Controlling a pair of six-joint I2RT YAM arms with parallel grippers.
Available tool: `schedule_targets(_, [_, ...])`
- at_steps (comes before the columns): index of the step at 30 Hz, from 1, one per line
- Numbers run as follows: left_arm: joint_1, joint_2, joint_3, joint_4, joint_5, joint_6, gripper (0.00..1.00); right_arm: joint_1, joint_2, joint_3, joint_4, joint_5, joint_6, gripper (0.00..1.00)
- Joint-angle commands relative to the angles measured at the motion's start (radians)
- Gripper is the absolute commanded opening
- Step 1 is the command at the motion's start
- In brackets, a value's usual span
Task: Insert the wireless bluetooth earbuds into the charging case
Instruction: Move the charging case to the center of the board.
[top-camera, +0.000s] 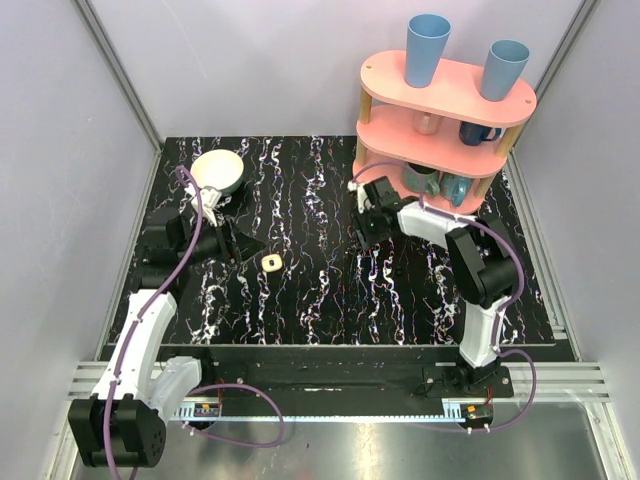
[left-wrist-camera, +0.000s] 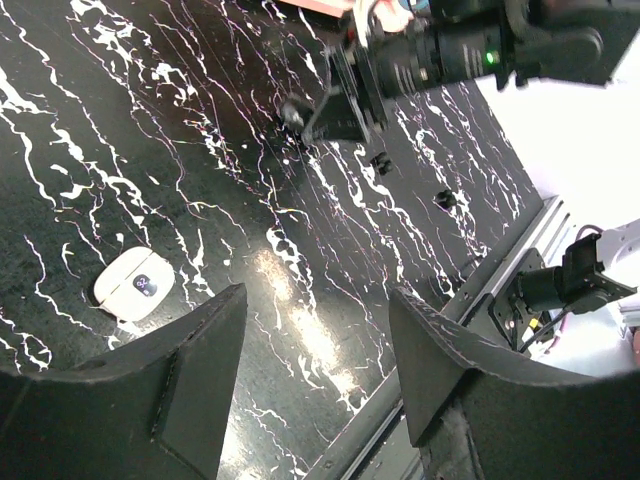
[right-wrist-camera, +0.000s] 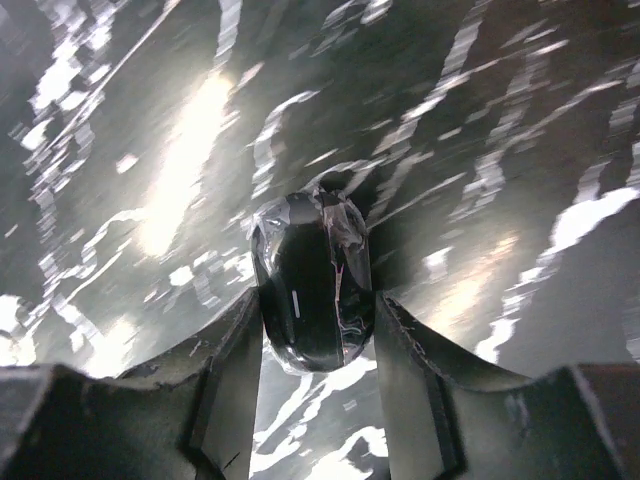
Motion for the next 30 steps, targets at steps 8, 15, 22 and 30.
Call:
schedule_targets(8, [0.047,0.004,-0.001,0.045,-0.002,-0.025,0.64,0.223,-0.197,-0.168,0.016,-0.035,0.036,0.40])
schedule_targets(15, [0.070,0.014,-0.006,0.065,-0.036,-0.075,0.69,0.249,-0.254,-0.237,0.003,-0.057,0.036,0.41])
schedule_targets(22, [0.098,0.024,0.002,0.056,-0.005,-0.089,0.99,0.303,-0.242,-0.224,-0.030,-0.040,0.029,0.43])
schedule_targets(30, [0.098,0.014,-0.006,0.036,-0.008,-0.086,0.99,0.332,-0.231,-0.205,-0.070,0.046,-0.016,0.55])
